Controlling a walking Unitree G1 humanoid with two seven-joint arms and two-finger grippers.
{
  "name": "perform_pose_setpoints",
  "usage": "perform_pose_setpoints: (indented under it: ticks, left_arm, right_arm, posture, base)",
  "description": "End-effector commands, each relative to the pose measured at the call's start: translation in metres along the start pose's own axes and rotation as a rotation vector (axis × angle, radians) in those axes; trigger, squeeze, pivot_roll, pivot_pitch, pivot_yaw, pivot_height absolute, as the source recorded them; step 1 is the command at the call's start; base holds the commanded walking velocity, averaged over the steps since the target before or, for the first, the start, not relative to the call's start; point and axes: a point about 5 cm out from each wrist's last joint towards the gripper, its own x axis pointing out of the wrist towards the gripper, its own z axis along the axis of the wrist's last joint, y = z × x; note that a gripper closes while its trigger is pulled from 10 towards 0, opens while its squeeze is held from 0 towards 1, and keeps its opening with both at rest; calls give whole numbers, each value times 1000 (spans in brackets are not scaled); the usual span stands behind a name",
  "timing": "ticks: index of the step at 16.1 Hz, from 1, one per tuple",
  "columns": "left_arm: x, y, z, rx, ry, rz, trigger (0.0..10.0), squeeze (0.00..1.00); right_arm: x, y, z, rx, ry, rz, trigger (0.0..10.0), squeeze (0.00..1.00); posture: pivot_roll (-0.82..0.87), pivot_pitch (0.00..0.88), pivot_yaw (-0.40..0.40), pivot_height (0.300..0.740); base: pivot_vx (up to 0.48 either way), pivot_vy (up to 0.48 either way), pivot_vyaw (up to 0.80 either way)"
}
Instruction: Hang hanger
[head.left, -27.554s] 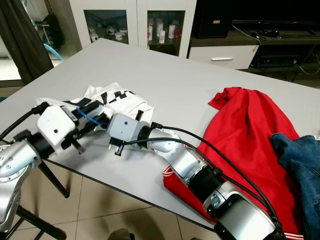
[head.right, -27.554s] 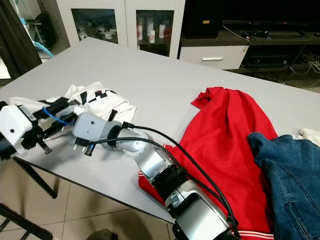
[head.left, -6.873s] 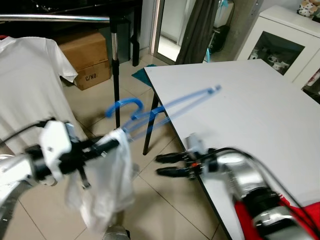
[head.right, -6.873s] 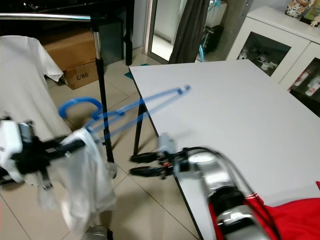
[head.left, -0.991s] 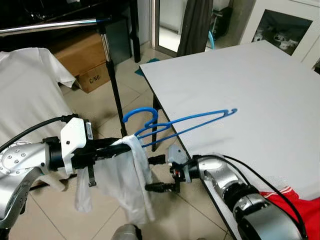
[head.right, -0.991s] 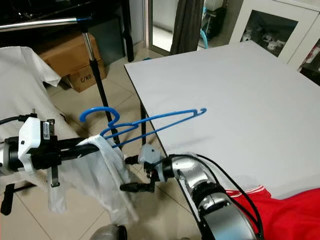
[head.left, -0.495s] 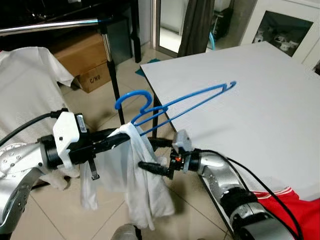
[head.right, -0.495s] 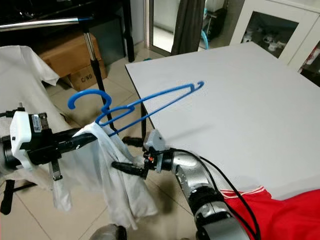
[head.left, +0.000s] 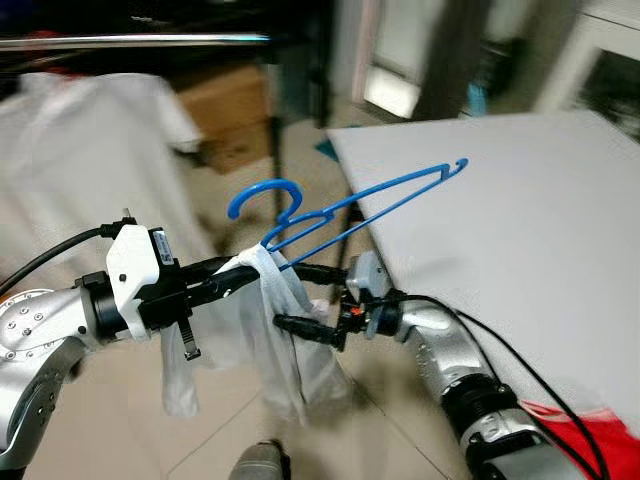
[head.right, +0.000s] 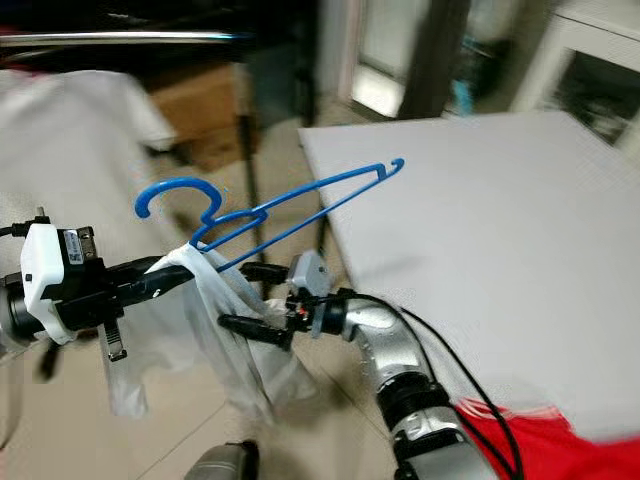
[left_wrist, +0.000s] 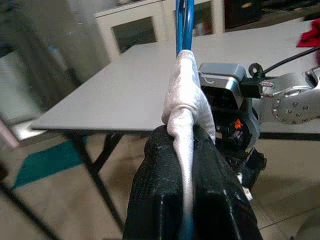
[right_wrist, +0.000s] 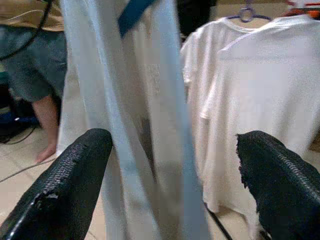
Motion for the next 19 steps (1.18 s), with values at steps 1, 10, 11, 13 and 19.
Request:
perform_pose_setpoints:
  ticks: [1,10,11,13,19]
  left_arm:
    - [0,2,5,30,-3,6,10000,0]
    - [4,1,1,23,-6,9,10000,0]
    - [6,0,-1,19,-7,13,10000,0]
    - [8,-3,-6,6,-11,30,10000,0]
    - [13,-9,-17,-32,-34,100,10000,0]
  right_arm:
    - [2,2,2,-3,-9,7,10000,0]
    - [2,5,-3,0,44,18,10000,0]
    - [2,5,-4,-6,53,21,10000,0]
    - [1,7,-10,-57,107,23,10000,0]
    - [7,16,-27,-336,317,89,10000,0]
  posture:
    - [134,10,1,740]
    - [132,9,-3,740]
    - [132,8,-4,740]
    - [129,6,-5,740]
    - [136,0,-20,740]
  base:
    - [0,0,769]
    - [0,0,681]
    - [0,0,0]
    - [0,0,0]
    - [0,0,0]
